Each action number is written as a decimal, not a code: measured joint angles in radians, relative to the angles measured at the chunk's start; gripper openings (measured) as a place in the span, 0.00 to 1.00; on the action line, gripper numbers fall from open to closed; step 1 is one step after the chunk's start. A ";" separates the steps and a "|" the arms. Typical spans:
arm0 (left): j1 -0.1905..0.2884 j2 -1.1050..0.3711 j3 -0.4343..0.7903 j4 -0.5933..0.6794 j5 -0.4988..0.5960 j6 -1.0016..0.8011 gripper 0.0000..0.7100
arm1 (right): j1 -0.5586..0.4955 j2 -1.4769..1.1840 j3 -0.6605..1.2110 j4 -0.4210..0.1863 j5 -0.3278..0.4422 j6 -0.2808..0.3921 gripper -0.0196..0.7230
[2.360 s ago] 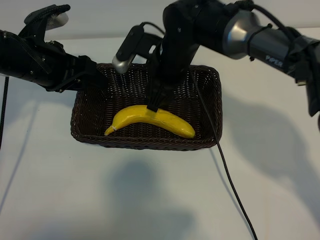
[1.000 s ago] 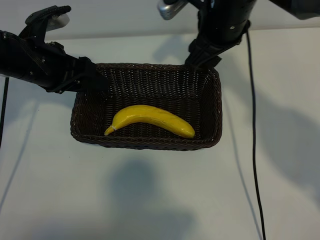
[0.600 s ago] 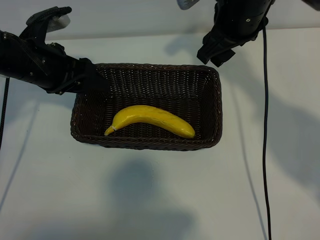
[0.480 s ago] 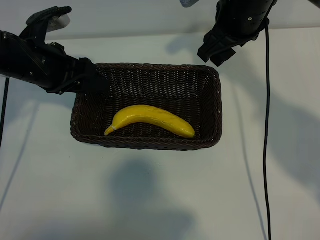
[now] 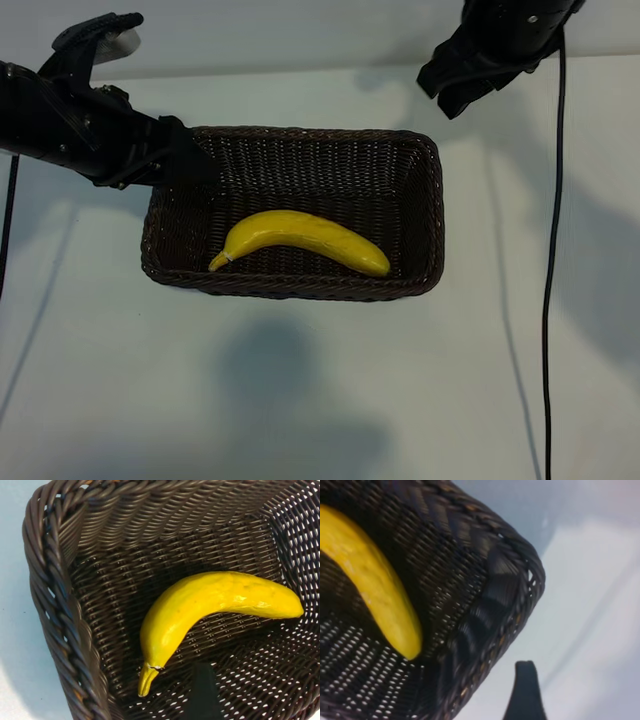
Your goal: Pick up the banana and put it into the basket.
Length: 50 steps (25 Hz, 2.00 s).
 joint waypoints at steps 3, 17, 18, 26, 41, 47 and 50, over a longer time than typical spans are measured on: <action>0.000 0.000 0.000 0.000 0.000 0.001 0.83 | -0.012 -0.001 0.001 0.061 0.000 -0.036 0.78; 0.000 0.000 0.000 0.000 0.000 0.003 0.83 | -0.012 -0.062 0.116 0.114 0.000 -0.104 0.77; 0.000 0.000 0.000 0.000 0.000 0.006 0.83 | -0.012 -0.069 0.116 0.116 0.000 -0.104 0.77; 0.000 0.000 0.000 0.000 0.000 0.006 0.83 | -0.012 -0.087 0.116 0.181 0.000 -0.121 0.77; 0.000 0.000 0.000 -0.004 -0.015 0.005 0.83 | -0.012 -0.087 0.131 0.182 -0.002 -0.122 0.77; 0.000 0.000 0.000 0.000 -0.024 0.005 0.83 | -0.012 -0.087 0.131 0.181 -0.002 -0.122 0.77; 0.000 0.000 0.000 0.000 -0.025 0.005 0.83 | -0.012 -0.087 0.131 0.181 -0.002 -0.122 0.77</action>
